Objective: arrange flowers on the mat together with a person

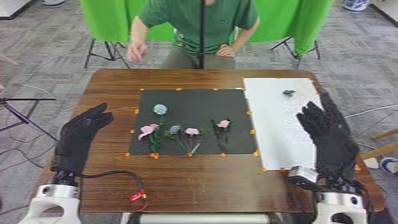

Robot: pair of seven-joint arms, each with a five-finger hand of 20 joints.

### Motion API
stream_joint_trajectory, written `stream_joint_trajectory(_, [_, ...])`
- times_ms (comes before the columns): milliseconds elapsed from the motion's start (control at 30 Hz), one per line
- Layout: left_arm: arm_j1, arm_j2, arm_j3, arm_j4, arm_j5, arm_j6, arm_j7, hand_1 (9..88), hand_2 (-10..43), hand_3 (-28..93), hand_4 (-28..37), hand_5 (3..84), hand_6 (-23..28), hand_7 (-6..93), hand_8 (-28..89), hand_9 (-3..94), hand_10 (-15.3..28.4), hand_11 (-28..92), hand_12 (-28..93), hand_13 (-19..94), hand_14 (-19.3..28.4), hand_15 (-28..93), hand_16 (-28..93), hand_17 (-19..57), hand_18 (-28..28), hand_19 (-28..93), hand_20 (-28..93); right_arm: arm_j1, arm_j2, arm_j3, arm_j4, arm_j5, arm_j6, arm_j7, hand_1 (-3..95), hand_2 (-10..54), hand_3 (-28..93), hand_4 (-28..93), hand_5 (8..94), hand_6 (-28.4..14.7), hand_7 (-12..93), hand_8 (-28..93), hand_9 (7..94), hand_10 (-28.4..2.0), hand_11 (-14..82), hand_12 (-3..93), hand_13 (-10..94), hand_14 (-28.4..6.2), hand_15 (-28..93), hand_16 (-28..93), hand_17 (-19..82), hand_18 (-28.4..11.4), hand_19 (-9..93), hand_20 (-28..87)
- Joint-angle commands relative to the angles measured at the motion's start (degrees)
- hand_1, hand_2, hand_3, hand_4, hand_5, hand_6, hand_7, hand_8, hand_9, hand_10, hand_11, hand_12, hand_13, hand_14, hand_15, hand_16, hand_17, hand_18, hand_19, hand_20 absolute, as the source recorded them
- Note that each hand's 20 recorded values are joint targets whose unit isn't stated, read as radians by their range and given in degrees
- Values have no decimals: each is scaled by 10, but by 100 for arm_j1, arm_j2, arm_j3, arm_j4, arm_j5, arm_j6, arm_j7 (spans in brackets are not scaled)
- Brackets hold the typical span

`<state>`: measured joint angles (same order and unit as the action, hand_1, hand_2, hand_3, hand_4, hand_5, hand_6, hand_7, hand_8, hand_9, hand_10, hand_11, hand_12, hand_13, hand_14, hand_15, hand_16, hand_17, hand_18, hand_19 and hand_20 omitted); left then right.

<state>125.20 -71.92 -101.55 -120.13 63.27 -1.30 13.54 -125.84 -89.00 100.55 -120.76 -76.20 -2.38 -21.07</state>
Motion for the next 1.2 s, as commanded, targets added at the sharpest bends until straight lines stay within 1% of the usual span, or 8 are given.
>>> stream_joint_trajectory(33, [78,-9,-6,-9,-16,-51,10,251,-49,669,-178,456,24,126,-60,449,126,172,153,338,170,135,63,15,146,81,180,-399,-121,162,-79,101,-81,-131,22,-3,823,-195,286,7,86,-88,345,-139,25,85,276,-125,69,109,180,-131,24,261])
stream_joint_trajectory(300, [48,-38,8,3,12,-94,10,250,-49,669,-178,455,24,126,-60,450,125,172,153,338,169,135,64,14,147,80,179,-174,-76,76,21,37,-197,-16,27,1,823,-193,316,0,88,-89,372,-144,34,89,291,-126,80,105,191,-128,20,264])
stream_joint_trajectory(533, [52,-6,23,-1,-1,-68,49,249,-51,670,-178,455,24,127,-59,448,124,172,152,338,169,134,64,14,147,81,179,-75,5,-61,56,78,-139,5,31,4,824,-189,337,-1,93,-88,393,-144,38,91,299,-126,87,102,197,-128,17,267])
stream_joint_trajectory(867, [44,18,36,-10,-18,-71,51,249,-51,670,-180,455,25,126,-60,448,125,171,153,338,169,134,65,14,147,80,179,-90,-16,-84,72,107,-262,63,33,2,829,-188,344,0,97,-91,400,-145,40,93,305,-128,93,99,199,-128,16,270])
stream_joint_trajectory(967, [34,36,51,-12,-27,-58,72,249,-51,670,-180,455,25,125,-60,448,125,171,153,338,169,134,64,14,147,79,179,-60,-22,-61,78,134,-394,119,34,2,828,-188,346,-1,97,-91,405,-143,41,94,307,-129,94,98,199,-130,17,270])
stream_joint_trajectory(1133, [-19,-9,49,0,9,-117,54,250,-50,669,-181,454,26,124,-59,448,124,171,154,338,169,134,64,14,148,80,180,-41,-2,-38,92,127,-528,177,36,6,826,-187,370,-10,94,-90,427,-146,46,95,321,-134,99,98,206,-123,12,267])
stream_joint_trajectory(1167, [6,-27,40,-11,16,-111,71,250,-50,669,-181,454,26,124,-58,448,124,171,154,338,169,133,64,14,148,80,180,-20,11,-37,102,144,-537,196,37,7,825,-187,373,-11,93,-90,428,-146,46,95,322,-134,99,98,206,-123,11,266])
stream_joint_trajectory(1200, [-12,-17,42,-3,10,-122,51,249,-50,669,-181,454,26,124,-58,449,124,171,153,338,169,134,64,14,148,80,180,-40,-5,-29,90,138,-527,203,37,7,824,-187,374,-11,92,-89,428,-146,46,95,323,-134,100,98,206,-122,11,266])
